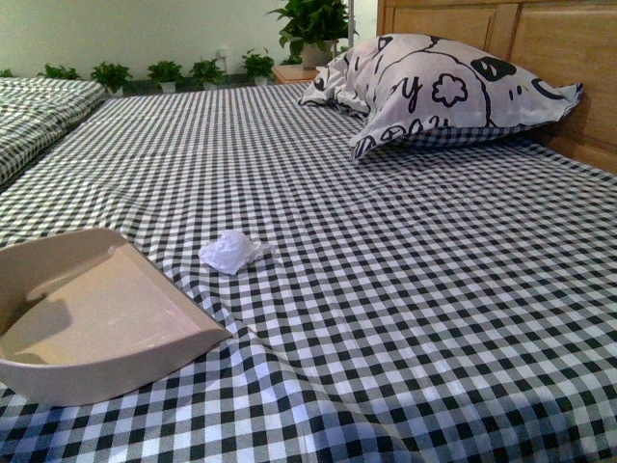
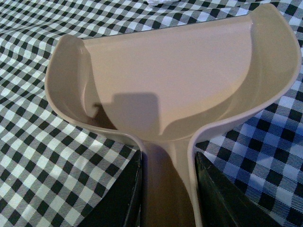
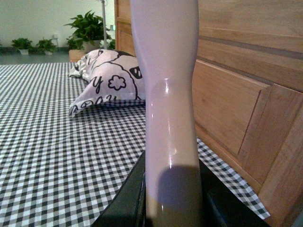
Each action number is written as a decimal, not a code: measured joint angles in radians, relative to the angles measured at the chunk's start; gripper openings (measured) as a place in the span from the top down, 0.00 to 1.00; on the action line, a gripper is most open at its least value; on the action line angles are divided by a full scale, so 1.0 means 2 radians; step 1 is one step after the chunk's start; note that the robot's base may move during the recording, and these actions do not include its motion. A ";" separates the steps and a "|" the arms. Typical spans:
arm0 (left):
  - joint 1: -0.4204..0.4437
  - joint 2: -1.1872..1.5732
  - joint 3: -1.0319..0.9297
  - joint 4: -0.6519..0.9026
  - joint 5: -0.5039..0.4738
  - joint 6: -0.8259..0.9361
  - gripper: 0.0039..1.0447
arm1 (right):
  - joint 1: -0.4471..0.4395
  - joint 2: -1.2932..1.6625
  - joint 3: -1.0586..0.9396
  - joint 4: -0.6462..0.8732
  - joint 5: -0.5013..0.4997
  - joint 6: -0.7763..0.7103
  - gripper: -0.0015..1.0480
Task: Clean up trash
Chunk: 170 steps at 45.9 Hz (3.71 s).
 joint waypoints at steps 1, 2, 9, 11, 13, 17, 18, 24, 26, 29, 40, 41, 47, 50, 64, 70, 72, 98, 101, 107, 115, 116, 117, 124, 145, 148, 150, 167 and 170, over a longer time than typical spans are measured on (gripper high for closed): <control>0.000 0.000 0.000 0.000 0.000 0.000 0.73 | 0.000 0.000 0.000 0.000 0.000 0.000 0.81; 0.000 0.000 0.000 0.000 0.000 0.000 0.73 | 0.000 0.000 0.000 0.000 0.000 0.000 0.81; 0.000 0.000 0.000 0.000 0.000 0.001 0.73 | -0.003 0.003 0.003 -0.008 -0.010 0.002 0.81; 0.000 0.000 0.000 0.000 0.000 0.001 0.73 | -0.015 0.016 0.021 -0.057 -0.051 0.002 0.81; 0.000 0.000 0.000 0.000 -0.001 0.001 0.73 | -0.029 0.037 0.047 -0.112 -0.092 0.000 0.81; 0.000 0.000 0.000 0.000 -0.001 0.002 0.73 | -0.039 0.098 0.087 -0.167 -0.169 -0.003 0.81; 0.000 0.000 0.000 0.000 -0.002 0.002 0.73 | -0.039 0.121 0.093 -0.167 -0.187 -0.005 0.81; 0.000 0.001 0.000 0.000 -0.002 0.002 0.73 | -0.035 0.262 0.122 -0.107 -0.213 -0.020 0.81; 0.000 0.001 0.000 0.000 -0.001 0.002 0.73 | -0.031 0.309 0.134 -0.084 -0.211 -0.029 0.81; 0.000 0.001 0.000 0.000 -0.001 0.002 0.73 | -0.028 0.367 0.149 -0.058 -0.201 -0.035 0.81; 0.000 0.001 0.000 0.000 -0.001 0.002 0.73 | 0.003 0.522 0.212 0.013 -0.185 -0.056 0.81; 0.000 0.001 0.000 0.000 -0.001 0.002 0.73 | 0.006 0.534 0.216 0.017 -0.183 -0.056 0.81; 0.000 0.001 0.000 0.000 -0.001 0.002 0.73 | 0.020 0.611 0.238 0.040 -0.171 -0.056 0.81; 0.000 0.001 0.000 0.000 -0.001 0.002 0.73 | 0.025 0.638 0.248 0.047 -0.166 -0.056 0.81; 0.000 0.001 0.000 0.000 -0.002 0.002 0.73 | 0.044 0.721 0.304 0.056 -0.142 -0.060 0.81; 0.000 0.001 0.000 0.000 -0.001 0.002 0.73 | 0.052 0.739 0.320 0.051 -0.136 -0.060 0.81; 0.000 0.001 0.000 0.000 -0.002 0.002 0.73 | 0.056 0.744 0.325 0.049 -0.134 -0.060 0.81; 0.000 0.001 0.000 0.000 -0.001 0.002 0.73 | 0.116 0.768 0.348 -0.031 -0.190 -0.019 0.81; 0.000 0.001 0.000 0.000 -0.002 0.002 0.73 | 0.119 0.759 0.349 -0.059 -0.229 0.000 0.81; 0.000 0.001 0.000 0.000 -0.002 0.002 0.73 | 0.126 0.731 0.349 -0.097 -0.313 0.034 0.81; 0.000 0.001 0.000 0.000 -0.001 0.002 0.73 | 0.128 0.692 0.348 -0.117 -0.413 0.059 0.81; 0.000 0.001 0.000 0.000 -0.002 0.002 0.73 | 0.128 0.689 0.348 -0.117 -0.417 0.059 0.81; 0.000 0.001 0.000 0.000 -0.002 0.002 0.73 | 0.127 0.682 0.347 -0.117 -0.423 0.059 0.81; 0.000 0.001 0.000 0.000 -0.002 0.002 0.73 | 0.105 0.671 0.335 -0.101 -0.406 0.071 0.81; 0.000 0.001 0.000 0.000 -0.002 0.002 0.73 | -0.063 0.649 0.276 0.028 -0.307 0.043 0.81; 0.000 0.001 0.000 0.000 -0.001 0.002 0.73 | -0.100 0.631 0.273 0.027 -0.324 0.032 0.81; 0.000 0.001 -0.002 0.012 -0.004 -0.004 0.73 | -0.125 0.614 0.273 0.022 -0.341 0.024 0.81; -0.007 -0.043 -0.064 0.349 -0.116 -0.307 0.73 | -0.291 0.417 0.243 -0.039 -0.510 0.013 0.81; -0.009 -0.052 -0.069 0.360 -0.130 -0.332 0.73 | -0.313 0.391 0.240 -0.051 -0.537 0.017 0.81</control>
